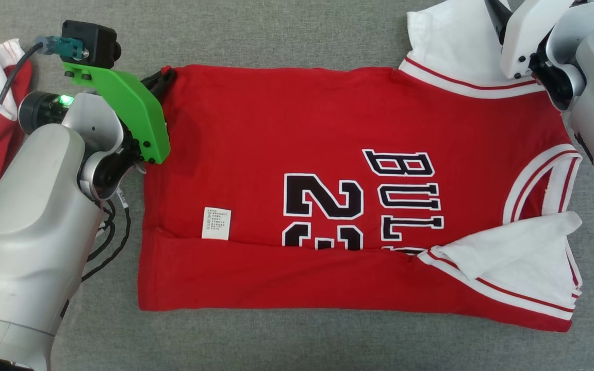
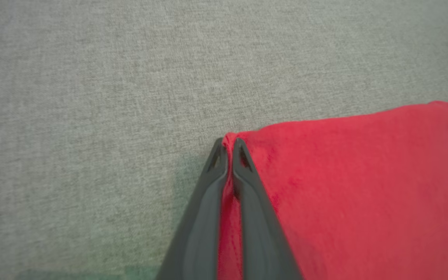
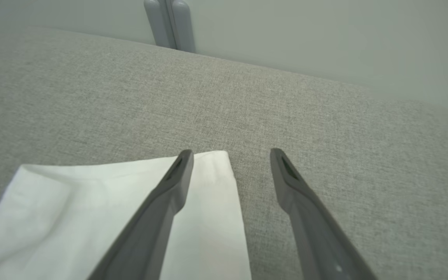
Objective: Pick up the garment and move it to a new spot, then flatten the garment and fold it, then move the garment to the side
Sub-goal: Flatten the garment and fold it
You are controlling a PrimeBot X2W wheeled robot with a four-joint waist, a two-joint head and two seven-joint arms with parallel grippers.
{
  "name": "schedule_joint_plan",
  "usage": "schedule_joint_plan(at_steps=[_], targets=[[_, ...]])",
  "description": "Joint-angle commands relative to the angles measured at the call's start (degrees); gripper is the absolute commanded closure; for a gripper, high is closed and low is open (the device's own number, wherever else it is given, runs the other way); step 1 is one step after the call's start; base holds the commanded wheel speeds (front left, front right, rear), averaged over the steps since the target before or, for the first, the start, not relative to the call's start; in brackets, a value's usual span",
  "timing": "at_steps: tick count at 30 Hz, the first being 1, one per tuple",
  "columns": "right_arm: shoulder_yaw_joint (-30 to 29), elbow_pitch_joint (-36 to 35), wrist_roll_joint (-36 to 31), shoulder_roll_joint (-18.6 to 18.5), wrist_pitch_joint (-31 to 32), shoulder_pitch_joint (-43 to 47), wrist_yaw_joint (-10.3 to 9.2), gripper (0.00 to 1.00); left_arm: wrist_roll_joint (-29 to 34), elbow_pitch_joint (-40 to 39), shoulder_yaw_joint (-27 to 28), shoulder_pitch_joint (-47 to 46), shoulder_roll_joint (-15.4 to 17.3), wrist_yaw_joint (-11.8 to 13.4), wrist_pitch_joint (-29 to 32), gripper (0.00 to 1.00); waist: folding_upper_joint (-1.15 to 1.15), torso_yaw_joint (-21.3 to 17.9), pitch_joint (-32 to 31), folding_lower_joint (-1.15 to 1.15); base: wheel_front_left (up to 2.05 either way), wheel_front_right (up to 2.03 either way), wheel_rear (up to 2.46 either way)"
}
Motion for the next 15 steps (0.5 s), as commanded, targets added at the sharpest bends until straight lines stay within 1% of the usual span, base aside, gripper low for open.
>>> schedule_joint_plan(at_steps=[1,5,6,7,8,11,15], targets=[[0.7,0.7,0.1,-0.1,0.6,-0.9,-0.07,0.00,0.1,-0.4,-0.4,-0.9,-0.1,-0.1,-0.4,1.00,0.00,1.2,0.9,0.00,0.00,0.00,0.00],[2.2,2.2,0.3,0.3,3.6,-2.1,-0.07,0.00,0.4,-1.1,-0.7,-1.1,0.0,-0.1,-1.4,1.00,0.00,1.7,1.8,0.00,0.00,0.00,0.00],[2.2,2.7,0.9,0.4,4.5,-2.5,-0.08,0.42,0.5,-1.2,-0.7,-1.1,0.1,-0.1,-1.6,1.00,0.00,1.7,1.9,0.00,0.00,0.00,0.00],[2.3,3.0,1.3,0.6,5.3,-2.6,-0.08,0.64,0.5,-1.2,-0.7,-1.0,0.2,-0.1,-1.8,1.00,0.00,1.7,2.0,0.00,0.00,0.00,0.00],[2.5,3.2,1.9,0.8,6.3,-2.7,-0.08,1.00,0.4,-1.3,-0.6,-0.9,0.2,-0.1,-2.1,1.00,0.00,1.6,2.0,0.00,0.00,0.00,0.00],[2.6,3.5,2.9,1.0,8.0,-3.1,-0.08,1.00,0.3,-1.1,-0.3,-0.3,0.6,0.1,-2.8,1.00,0.00,1.1,1.8,0.00,0.00,0.00,0.00],[2.9,3.1,3.5,0.8,5.9,-3.9,-0.08,1.00,0.6,-0.9,0.2,0.4,0.8,0.6,-5.1,1.00,0.00,0.3,0.8,0.00,0.00,0.00,0.00]])
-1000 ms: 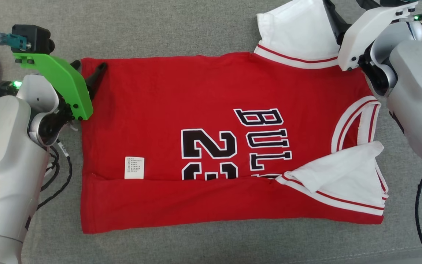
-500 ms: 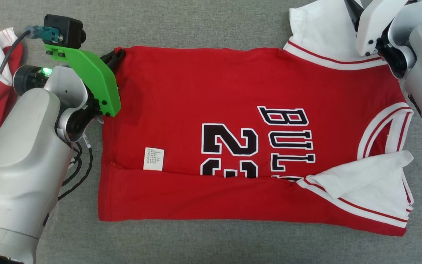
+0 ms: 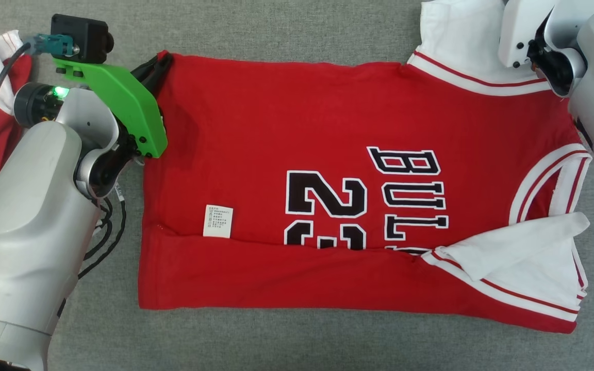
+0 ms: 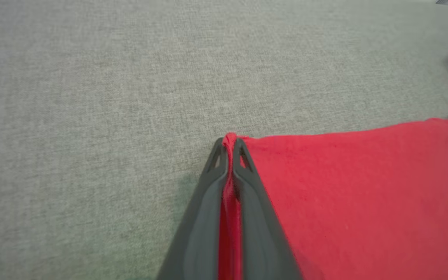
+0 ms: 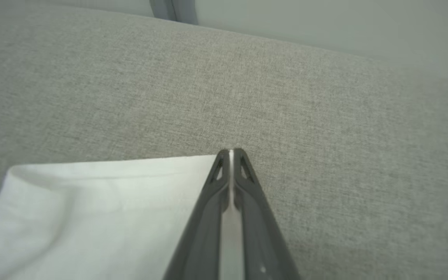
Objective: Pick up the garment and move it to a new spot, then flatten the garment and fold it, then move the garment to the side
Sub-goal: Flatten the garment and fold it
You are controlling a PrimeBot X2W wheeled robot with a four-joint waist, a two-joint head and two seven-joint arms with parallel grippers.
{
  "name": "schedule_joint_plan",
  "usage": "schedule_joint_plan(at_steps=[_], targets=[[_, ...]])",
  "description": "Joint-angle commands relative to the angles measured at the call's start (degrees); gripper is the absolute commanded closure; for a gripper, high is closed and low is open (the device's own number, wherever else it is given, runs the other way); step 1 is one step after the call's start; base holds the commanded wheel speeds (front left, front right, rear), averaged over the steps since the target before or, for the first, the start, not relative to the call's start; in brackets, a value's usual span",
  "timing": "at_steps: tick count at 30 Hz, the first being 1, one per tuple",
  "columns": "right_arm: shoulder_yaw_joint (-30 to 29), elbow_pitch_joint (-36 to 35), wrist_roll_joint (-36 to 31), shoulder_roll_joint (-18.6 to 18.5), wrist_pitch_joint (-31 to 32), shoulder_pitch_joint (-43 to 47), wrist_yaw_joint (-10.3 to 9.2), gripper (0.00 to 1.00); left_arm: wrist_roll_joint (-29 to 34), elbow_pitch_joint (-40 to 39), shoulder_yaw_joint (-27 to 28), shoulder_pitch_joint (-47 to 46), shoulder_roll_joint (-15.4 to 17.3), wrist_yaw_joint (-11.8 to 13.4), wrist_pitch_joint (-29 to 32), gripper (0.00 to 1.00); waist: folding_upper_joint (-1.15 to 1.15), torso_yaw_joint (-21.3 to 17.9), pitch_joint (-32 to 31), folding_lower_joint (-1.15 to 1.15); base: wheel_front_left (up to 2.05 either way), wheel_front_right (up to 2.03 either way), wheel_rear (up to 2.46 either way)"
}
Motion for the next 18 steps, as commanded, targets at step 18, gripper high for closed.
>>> schedule_joint_plan(at_steps=[18], targets=[[1.6,-6.8,4.9,-1.5,-16.6,8.6,-0.11,1.00,-0.2,6.6,1.4,6.8,0.5,0.5,-10.4,1.00,0.00,-5.1,-10.6,0.00,0.00,0.00,0.00]])
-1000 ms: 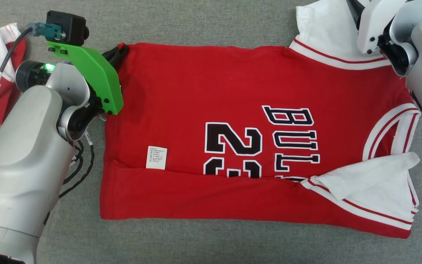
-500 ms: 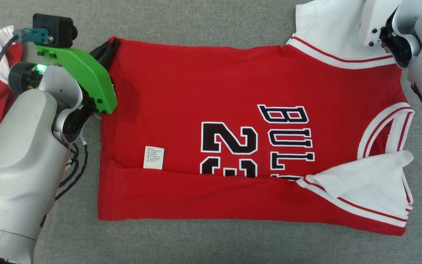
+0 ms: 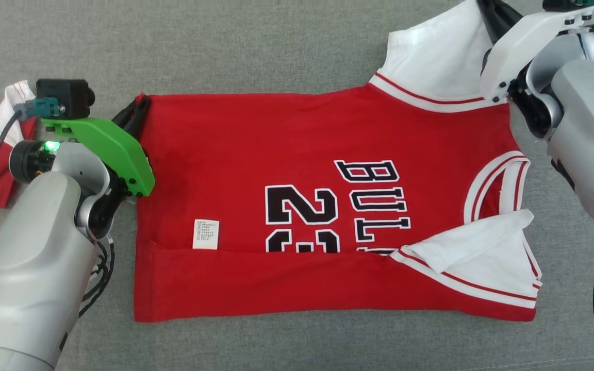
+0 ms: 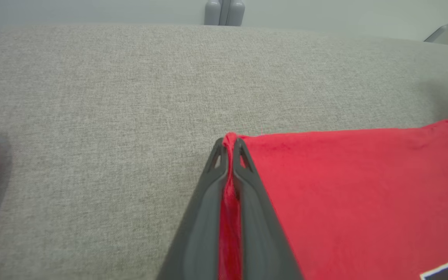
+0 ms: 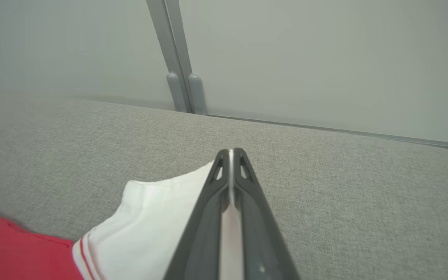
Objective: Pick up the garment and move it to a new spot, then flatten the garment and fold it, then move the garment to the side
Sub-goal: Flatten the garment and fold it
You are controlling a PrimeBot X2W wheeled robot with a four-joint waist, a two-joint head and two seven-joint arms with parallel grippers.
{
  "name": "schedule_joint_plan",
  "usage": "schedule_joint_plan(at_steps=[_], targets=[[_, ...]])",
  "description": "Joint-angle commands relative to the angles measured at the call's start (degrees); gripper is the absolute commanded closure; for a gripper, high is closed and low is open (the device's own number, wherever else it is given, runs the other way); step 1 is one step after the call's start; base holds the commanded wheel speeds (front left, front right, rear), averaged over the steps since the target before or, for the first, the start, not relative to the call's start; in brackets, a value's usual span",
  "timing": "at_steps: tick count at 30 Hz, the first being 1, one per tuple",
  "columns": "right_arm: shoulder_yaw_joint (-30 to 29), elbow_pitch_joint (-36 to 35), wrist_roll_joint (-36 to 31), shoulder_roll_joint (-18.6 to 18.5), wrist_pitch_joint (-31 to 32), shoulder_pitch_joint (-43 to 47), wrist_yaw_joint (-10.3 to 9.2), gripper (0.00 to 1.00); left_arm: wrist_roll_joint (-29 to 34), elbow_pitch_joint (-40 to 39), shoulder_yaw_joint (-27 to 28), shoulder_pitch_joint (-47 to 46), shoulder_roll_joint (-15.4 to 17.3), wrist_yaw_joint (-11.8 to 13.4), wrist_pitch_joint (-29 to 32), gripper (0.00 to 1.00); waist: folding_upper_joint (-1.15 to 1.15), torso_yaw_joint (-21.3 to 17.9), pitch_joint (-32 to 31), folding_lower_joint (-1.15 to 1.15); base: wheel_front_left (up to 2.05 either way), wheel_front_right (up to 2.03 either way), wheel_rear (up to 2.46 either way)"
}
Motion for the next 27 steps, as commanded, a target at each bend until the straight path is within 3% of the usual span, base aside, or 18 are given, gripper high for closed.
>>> schedule_joint_plan(at_steps=[1,13,20,27], targets=[[0.6,-1.0,0.4,-0.6,-1.3,1.7,-0.11,1.00,-0.1,0.3,0.2,1.3,0.4,0.0,-0.9,1.00,0.00,-1.6,-2.5,0.00,0.00,0.00,0.00],[-0.2,-17.6,2.8,-6.3,-5.9,15.5,-0.11,1.00,-0.6,-0.6,0.6,8.6,1.0,0.6,-7.1,1.00,0.00,-2.7,-7.0,0.00,0.00,0.00,0.00],[-9.3,-28.9,0.2,-9.7,-6.0,27.0,-0.11,1.00,-1.1,-2.9,1.0,13.4,1.7,1.7,-10.1,1.00,0.00,-2.8,-8.9,0.00,0.00,0.00,0.00],[-19.3,-38.3,-3.8,-10.2,-5.9,40.5,-0.10,1.00,-1.1,-5.6,1.2,16.8,1.8,2.6,-12.8,1.00,0.00,-2.6,-10.0,0.00,0.00,0.00,0.00]])
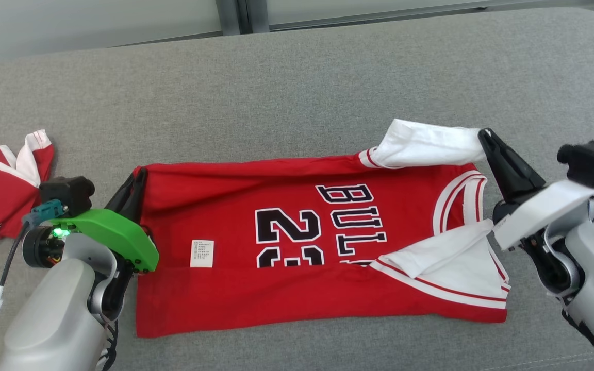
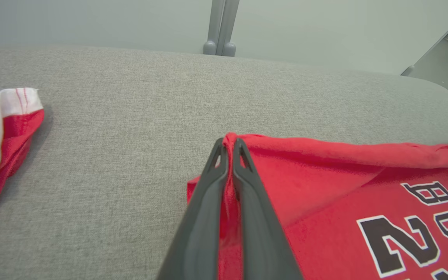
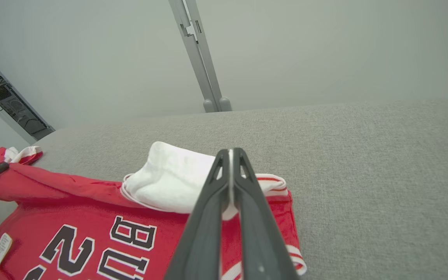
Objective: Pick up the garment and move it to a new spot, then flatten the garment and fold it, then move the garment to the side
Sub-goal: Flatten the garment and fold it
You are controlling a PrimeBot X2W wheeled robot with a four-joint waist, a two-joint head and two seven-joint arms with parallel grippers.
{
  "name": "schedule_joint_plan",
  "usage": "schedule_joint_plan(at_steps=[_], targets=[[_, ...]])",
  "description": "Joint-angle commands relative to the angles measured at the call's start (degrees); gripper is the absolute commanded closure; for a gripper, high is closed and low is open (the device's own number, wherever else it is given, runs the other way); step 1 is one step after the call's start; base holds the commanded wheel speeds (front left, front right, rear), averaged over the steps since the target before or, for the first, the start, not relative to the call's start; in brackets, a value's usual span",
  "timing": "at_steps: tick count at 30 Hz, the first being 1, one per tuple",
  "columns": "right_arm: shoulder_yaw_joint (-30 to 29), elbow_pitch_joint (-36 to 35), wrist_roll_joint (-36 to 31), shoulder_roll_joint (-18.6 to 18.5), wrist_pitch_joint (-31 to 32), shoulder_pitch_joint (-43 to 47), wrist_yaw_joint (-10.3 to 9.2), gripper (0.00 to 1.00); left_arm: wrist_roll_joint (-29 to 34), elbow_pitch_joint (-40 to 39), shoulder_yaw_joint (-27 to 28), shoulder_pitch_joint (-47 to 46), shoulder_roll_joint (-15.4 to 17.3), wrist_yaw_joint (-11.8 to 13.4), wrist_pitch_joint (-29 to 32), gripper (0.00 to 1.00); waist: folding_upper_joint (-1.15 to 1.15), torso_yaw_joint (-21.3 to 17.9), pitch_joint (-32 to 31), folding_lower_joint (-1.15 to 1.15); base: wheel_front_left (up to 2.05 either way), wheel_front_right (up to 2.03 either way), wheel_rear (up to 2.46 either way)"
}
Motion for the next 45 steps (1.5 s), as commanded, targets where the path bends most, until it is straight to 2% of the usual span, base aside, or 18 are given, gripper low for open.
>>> schedule_joint_plan(at_steps=[1,7,15,16,17,18,19,24,28,34,39,45], targets=[[-1.5,-1.5,-0.6,0.1,-0.1,2.9,-0.09,1.00,-0.2,-0.6,0.0,1.4,0.2,0.3,-0.6,1.00,0.00,0.1,-0.3,0.01,0.00,0.00,0.00],[-9.0,-8.2,-3.5,2.6,2.5,13.8,-0.09,1.00,-0.3,-3.7,0.3,5.9,-0.1,1.6,-3.7,1.00,0.00,0.2,-1.4,0.01,0.00,0.00,0.00],[-19.0,-16.3,-8.7,7.7,7.6,26.1,-0.09,1.00,-0.9,-6.5,0.7,11.0,-0.5,3.1,-5.8,1.00,0.00,1.3,-2.4,0.01,0.00,0.00,0.00],[-20.4,-17.8,-10.1,8.9,9.6,28.0,-0.08,0.95,-1.0,-6.8,0.7,12.1,-0.7,3.4,-6.1,0.60,0.00,1.2,-2.6,0.01,0.00,0.00,0.00],[-21.1,-18.9,-10.7,9.5,10.2,28.5,-0.08,0.60,-0.7,-7.1,0.8,12.3,-0.7,3.7,-6.4,0.00,0.00,1.2,-2.7,0.01,0.00,0.00,0.00],[-21.6,-19.5,-11.2,9.9,10.7,29.0,-0.08,0.03,-0.6,-7.3,1.0,12.7,-0.7,4.0,-6.7,0.00,0.00,1.1,-2.8,0.01,0.00,0.00,0.00],[-22.2,-20.2,-11.7,10.5,11.1,29.6,-0.08,0.00,-0.7,-7.6,1.2,13.2,-0.9,4.2,-6.9,0.00,0.00,1.1,-2.9,0.01,0.00,0.00,0.00],[-25.1,-22.3,-12.8,11.9,12.7,30.6,-0.08,0.00,0.0,-9.4,2.9,15.4,-1.4,4.4,-8.1,0.00,0.00,0.9,-3.5,0.01,0.00,0.00,0.00],[-26.9,-22.3,-13.2,12.4,13.4,30.2,-0.08,0.00,3.1,-12.3,6.4,17.5,-2.0,5.7,-8.6,0.00,0.00,1.0,-4.3,0.01,0.00,0.00,0.00],[-28.3,-17.2,-15.0,12.6,14.3,27.7,-0.08,0.00,15.0,-21.3,17.2,23.4,-5.7,7.7,-8.4,0.00,0.00,1.5,-4.8,0.01,0.00,0.00,0.00],[-27.7,-12.0,-17.0,12.7,14.3,25.5,-0.08,0.00,23.6,-25.3,23.5,27.1,-9.4,6.2,-8.4,0.00,0.00,2.8,-4.5,0.01,0.00,0.00,0.00],[-26.1,-4.6,-17.7,12.9,14.5,22.0,-0.08,0.00,29.1,-27.2,30.3,29.4,-14.0,3.3,-8.4,0.00,0.00,3.9,-3.8,0.01,0.00,0.00,0.00]])
